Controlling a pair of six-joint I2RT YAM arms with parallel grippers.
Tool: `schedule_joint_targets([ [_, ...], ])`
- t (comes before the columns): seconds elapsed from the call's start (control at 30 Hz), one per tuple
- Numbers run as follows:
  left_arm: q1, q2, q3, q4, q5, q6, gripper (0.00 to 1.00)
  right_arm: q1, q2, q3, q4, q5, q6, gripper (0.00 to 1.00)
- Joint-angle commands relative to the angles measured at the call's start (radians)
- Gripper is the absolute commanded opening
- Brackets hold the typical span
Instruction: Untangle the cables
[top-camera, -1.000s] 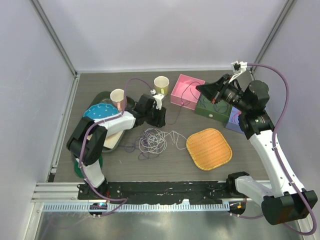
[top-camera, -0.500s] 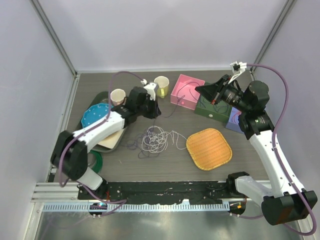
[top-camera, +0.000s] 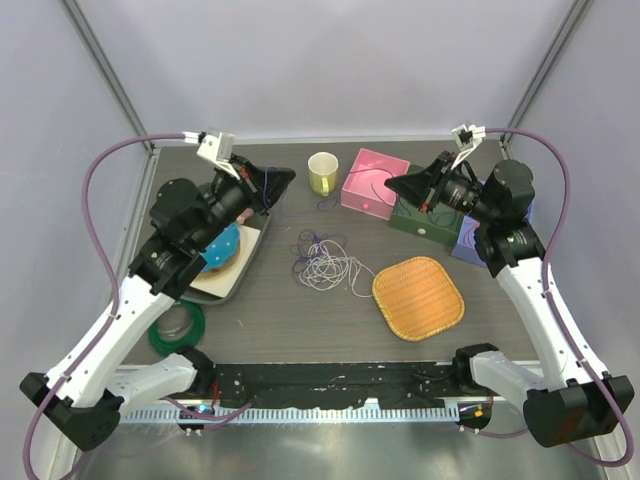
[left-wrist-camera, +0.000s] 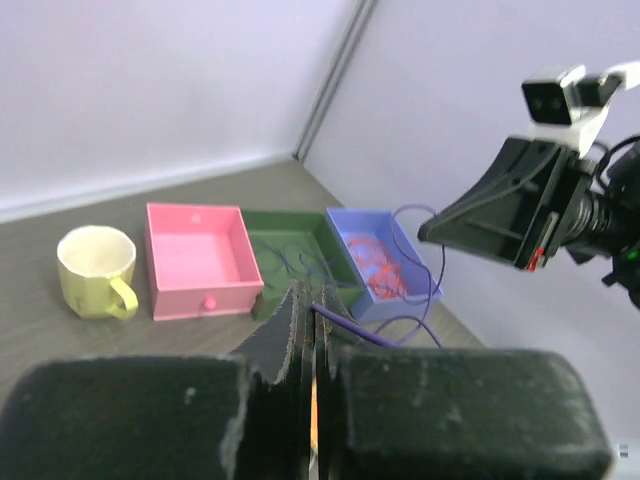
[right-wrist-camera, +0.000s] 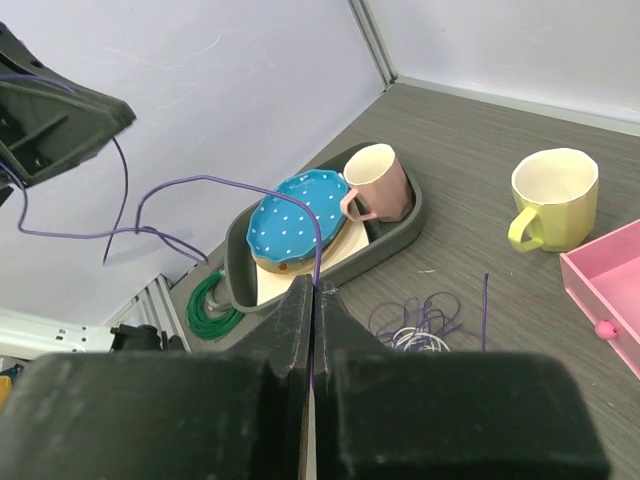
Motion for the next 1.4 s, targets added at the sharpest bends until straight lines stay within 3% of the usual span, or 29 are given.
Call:
schedule_joint_targets([
  [0.0,0.004,0.026,0.039,-0.047,-0.139,-0.003,0.00,0.014,0.006,0.035,0.031,-0.021,-0.015,0.01],
  [0.13,0.004,0.072,0.051,-0.056,-0.059,-0.032,0.00,0.060,0.026,0.036,0.050,-0.040,-0.024,0.01],
  [0.27,0.004,0.088,0.025,-0.039,-0.065,-0.101,0.00,0.144,0.068,0.067,0.025,-0.037,-0.047,0.01],
  [0.4,0.004,0.104,0.003,-0.057,-0.066,-0.131,0.03,0.210,0.132,0.104,-0.022,0.131,-0.061,0.01],
  [0.6,0.004,0.134,-0.067,-0.088,-0.077,-0.140,0.47,0.212,0.180,0.136,-0.097,0.351,-0.016,0.01],
  [0.77,0.004,0.140,-0.156,-0.063,-0.078,-0.135,0.69,0.198,0.166,0.224,-0.133,0.519,-0.027,0.01],
  [0.87,0.004,0.149,-0.186,-0.042,-0.049,-0.138,0.92,0.177,0.186,0.344,-0.209,0.636,-0.050,0.01],
  [0.9,0.004,0.149,-0.192,-0.042,-0.048,-0.140,0.95,0.166,0.190,0.372,-0.226,0.650,-0.053,0.01],
  [1.0,0.004,0.149,-0.225,-0.028,-0.043,-0.144,1.00,0.120,0.204,0.455,-0.265,0.666,-0.053,0.01],
  [1.37,0.004,0.131,-0.364,-0.004,-0.098,-0.166,1.00,0.033,0.315,0.735,-0.343,0.814,-0.078,0.01],
])
